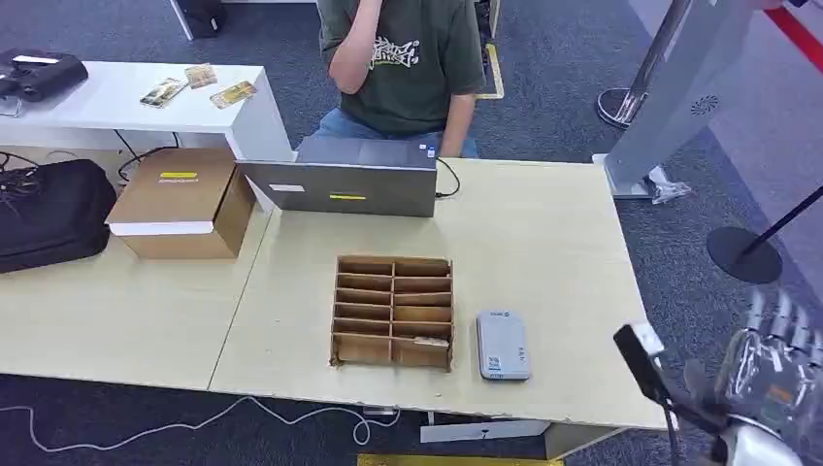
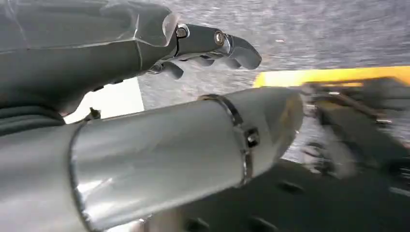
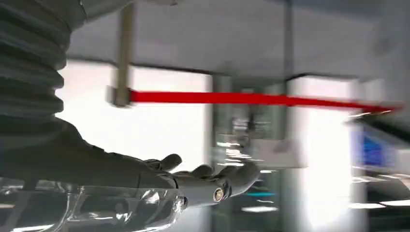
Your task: Pass the card to the sensor for recognition and then transmit it.
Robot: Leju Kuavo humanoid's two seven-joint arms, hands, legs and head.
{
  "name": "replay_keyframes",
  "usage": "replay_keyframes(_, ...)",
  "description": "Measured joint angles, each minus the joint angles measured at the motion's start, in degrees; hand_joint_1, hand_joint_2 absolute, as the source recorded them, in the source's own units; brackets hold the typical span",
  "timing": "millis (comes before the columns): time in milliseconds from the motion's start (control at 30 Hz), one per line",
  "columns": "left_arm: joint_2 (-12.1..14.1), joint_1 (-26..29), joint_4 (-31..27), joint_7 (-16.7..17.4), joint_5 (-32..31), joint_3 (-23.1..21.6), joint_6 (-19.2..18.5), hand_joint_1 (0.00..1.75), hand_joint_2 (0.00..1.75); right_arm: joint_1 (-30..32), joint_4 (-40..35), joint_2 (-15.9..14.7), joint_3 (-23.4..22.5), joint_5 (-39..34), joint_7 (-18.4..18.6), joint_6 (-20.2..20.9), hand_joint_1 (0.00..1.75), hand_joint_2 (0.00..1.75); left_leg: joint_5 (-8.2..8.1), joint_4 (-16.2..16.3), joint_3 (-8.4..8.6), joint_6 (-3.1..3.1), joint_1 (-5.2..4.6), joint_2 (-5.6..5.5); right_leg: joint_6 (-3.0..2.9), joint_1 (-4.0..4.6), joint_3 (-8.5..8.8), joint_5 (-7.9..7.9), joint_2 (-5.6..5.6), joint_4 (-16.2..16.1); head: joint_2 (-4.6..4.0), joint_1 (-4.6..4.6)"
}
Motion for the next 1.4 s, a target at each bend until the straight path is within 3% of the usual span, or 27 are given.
replay_keyframes(33, 0.02, 0.15, 0.04, -0.02, 0.0, 0.0, -0.07, 0.0, 0.0, -1.65, 0.82, -1.97, 7.43, 0.0, 7.28, -0.13, 0.0, 1.75, 0.02, 0.03, 0.14, -0.03, 0.02, -0.14, -0.03, 0.04, 0.02, 0.02, -0.1, -0.01, 0.02, 0.27)
replay_keyframes(100, 0.04, 0.36, 0.09, 0.39, 0.02, 0.0, -0.11, 0.0, 0.0, -3.29, 2.54, -5.54, 21.55, -0.04, 6.53, -0.48, 0.0, 1.75, 0.07, 0.02, 0.12, -0.06, 0.0, -0.17, -0.1, 0.02, 0.04, 0.05, -0.12, 0.02, 0.02, -0.02)
replay_keyframes(167, 0.15, 0.57, 0.24, 0.61, 0.02, 0.0, -0.11, 0.0, 0.0, -4.37, 3.81, -7.12, 29.22, -0.04, 5.3, -1.05, 0.0, 1.75, 0.1, 0.02, 0.08, -0.11, 0.1, -0.32, -0.16, 0.13, 0.04, 0.01, -0.28, 0.06, 0.0, 0.0)
replay_keyframes(300, 0.15, 0.58, 0.24, 0.92, 0.0, 0.0, -0.07, 0.0, 0.0, -5.98, 6.28, -8.47, 36.24, -0.04, 4.77, -2.41, 0.0, 1.75, -0.02, 0.0, 0.09, -0.27, 0.11, -0.28, -0.3, 0.18, 0.04, -0.09, -0.24, 0.11, 0.02, 0.07)
replay_keyframes(467, 0.26, 0.54, 0.24, 0.98, 0.02, 0.0, 0.31, 0.0, 0.0, -7.65, 9.12, -8.54, 41.41, -0.04, 4.75, -4.0, 0.0, 1.75, -0.14, 0.0, 0.08, -0.21, 0.09, -0.26, -0.24, 0.16, 0.04, -0.16, -0.23, 0.06, 0.02, 0.02)
replay_keyframes(733, 0.35, 0.56, 0.24, 1.03, 0.66, 0.0, 0.5, 0.0, 0.0, -9.74, 11.63, -8.78, 43.61, -0.04, 4.75, -6.65, 0.0, 1.75, -0.14, 0.01, 0.08, -0.21, 0.08, -0.26, -0.23, 0.15, 0.06, -0.16, -0.23, 0.03, 0.0, 0.02)
replay_keyframes(1000, 0.37, 0.57, 0.24, 1.01, 0.66, -0.09, 0.44, 0.0, 0.0, -10.79, 11.68, -11.27, 41.01, -0.04, 4.77, -16.79, 0.0, 1.75, -0.15, 0.02, 0.09, -0.2, 0.07, -0.26, -0.23, 0.15, 0.06, -0.15, -0.23, 0.02, 0.02, 0.05)
replay_keyframes(1400, 0.85, 0.53, 0.24, 1.01, 0.39, -0.39, 0.74, 0.0, 0.0, -8.31, 8.09, -15.05, 31.24, -0.04, 4.77, -16.92, 0.0, 1.75, -0.17, 0.02, 0.1, -0.18, 0.06, -0.25, -0.22, 0.15, 0.05, -0.15, -0.22, 0.01, 0.02, 0.0)
